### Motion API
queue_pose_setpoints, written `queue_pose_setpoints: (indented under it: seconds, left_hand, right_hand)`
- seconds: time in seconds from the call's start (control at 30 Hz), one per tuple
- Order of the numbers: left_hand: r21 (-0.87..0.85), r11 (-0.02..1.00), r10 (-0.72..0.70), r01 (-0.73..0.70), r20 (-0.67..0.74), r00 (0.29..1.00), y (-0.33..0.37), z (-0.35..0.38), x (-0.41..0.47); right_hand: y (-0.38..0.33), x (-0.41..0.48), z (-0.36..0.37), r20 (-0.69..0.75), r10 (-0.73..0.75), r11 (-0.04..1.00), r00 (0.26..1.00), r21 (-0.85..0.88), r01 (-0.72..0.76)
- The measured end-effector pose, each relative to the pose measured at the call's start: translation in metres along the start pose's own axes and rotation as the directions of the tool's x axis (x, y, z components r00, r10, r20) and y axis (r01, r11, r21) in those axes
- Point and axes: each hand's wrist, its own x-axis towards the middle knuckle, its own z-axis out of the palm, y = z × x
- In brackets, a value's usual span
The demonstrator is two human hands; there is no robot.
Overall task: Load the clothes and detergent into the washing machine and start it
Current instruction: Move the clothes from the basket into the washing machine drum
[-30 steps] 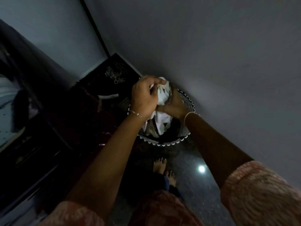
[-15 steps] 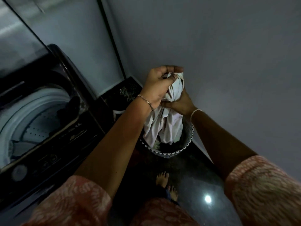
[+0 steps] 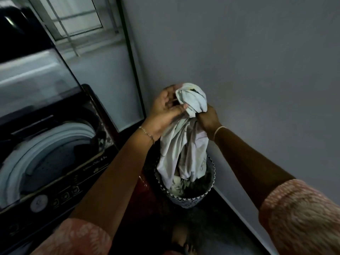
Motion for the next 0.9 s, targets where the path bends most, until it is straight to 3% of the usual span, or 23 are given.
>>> queue_pose_setpoints:
  seconds: [0.1, 0.2, 0.43, 0.53, 0.67, 0.77, 0.9]
  left_hand:
    - [0.098, 0.978, -0.187, 0.187, -0.008, 0.982, -0.011, -0.023, -0.011]
    - [0.238, 0.93, -0.301, 0.282, 0.047, 0.953, -0.03, -0.032, -0.024]
    - [0.348, 0.902, -0.262, 0.254, -0.025, 0.965, -0.025, 0.005, -0.035]
    - [0.436, 0.879, -0.171, 0.191, -0.087, 0.982, -0.024, 0.021, -0.025]
    - [0.463, 0.878, -0.052, 0.124, -0.163, 0.985, -0.024, 0.023, -0.007]
    - [0.523, 0.841, -0.051, 0.137, -0.175, 0.983, -0.023, 0.009, 0.004]
    - [0.452, 0.877, -0.065, 0.161, -0.222, 0.973, -0.023, -0.008, 0.021]
  right_hand:
    - [-0.016, 0.006, 0.0, -0.039, 0.027, 0.995, 0.999, 0.093, -0.024]
    - [-0.037, 0.008, 0.003, -0.047, 0.068, 0.977, 0.997, 0.207, -0.056]
    - [-0.098, -0.003, 0.004, -0.035, 0.135, 0.847, 0.99, 0.522, -0.097]
    - [-0.124, -0.011, 0.008, 0.036, 0.179, 0.773, 0.983, 0.612, -0.164]
    - [-0.142, -0.019, 0.01, 0.183, 0.217, 0.736, 0.959, 0.615, -0.284]
    - [-0.151, -0.02, 0.015, 0.266, 0.24, 0.726, 0.933, 0.589, -0.355]
    - [-0.166, -0.019, 0.023, 0.321, 0.308, 0.692, 0.895, 0.57, -0.443]
